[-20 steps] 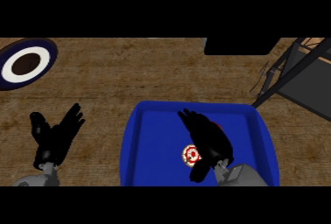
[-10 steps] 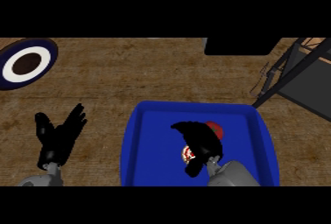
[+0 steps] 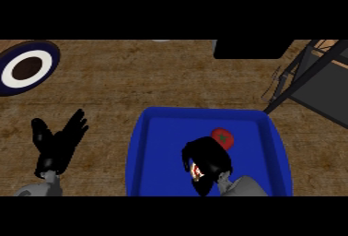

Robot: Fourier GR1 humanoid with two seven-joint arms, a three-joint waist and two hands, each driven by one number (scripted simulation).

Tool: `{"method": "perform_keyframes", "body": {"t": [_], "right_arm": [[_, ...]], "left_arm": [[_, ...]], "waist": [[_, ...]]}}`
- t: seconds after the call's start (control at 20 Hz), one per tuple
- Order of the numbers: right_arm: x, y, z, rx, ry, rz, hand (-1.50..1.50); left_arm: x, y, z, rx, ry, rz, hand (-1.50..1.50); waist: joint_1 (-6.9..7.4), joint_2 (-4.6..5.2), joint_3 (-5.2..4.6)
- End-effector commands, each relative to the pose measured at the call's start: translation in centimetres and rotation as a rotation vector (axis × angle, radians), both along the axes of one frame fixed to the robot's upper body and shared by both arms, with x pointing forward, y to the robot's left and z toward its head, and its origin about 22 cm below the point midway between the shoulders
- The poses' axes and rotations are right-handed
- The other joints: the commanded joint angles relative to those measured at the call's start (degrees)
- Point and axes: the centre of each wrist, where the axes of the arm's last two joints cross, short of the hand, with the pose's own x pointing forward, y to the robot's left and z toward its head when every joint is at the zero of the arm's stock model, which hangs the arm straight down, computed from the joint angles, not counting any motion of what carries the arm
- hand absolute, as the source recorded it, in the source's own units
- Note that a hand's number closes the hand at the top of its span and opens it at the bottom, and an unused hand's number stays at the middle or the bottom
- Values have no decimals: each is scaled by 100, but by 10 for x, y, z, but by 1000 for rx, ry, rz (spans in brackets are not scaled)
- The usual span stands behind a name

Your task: Pick the cupcake from the tray and place it in the tiered shelf

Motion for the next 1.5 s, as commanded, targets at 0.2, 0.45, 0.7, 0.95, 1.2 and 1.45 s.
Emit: {"method": "perform_keyframes", "body": {"t": [0.2,0.45,0.7,0.95,1.2,1.45], "right_arm": [[21,-89,-6,70,61,-791,150],[25,-66,63,198,-142,-910,150],[2,-57,121,254,-404,-971,150],[-24,-65,200,233,-587,-1078,150],[-41,-70,251,197,-662,-1142,150],[-33,-93,283,207,-704,-1185,150]], "left_arm": [[-9,7,-5,-13,30,46,0],[-3,5,-5,-5,42,8,0],[-8,-5,-7,9,37,19,0],[-3,1,-5,-10,57,44,0],[0,11,2,-5,37,41,0],[4,-7,-7,-1,52,15,0]], "waist": [[-341,65,-4],[-99,38,-12],[-93,18,-13],[-125,10,-20],[-50,28,-17],[-95,38,-17]]}}
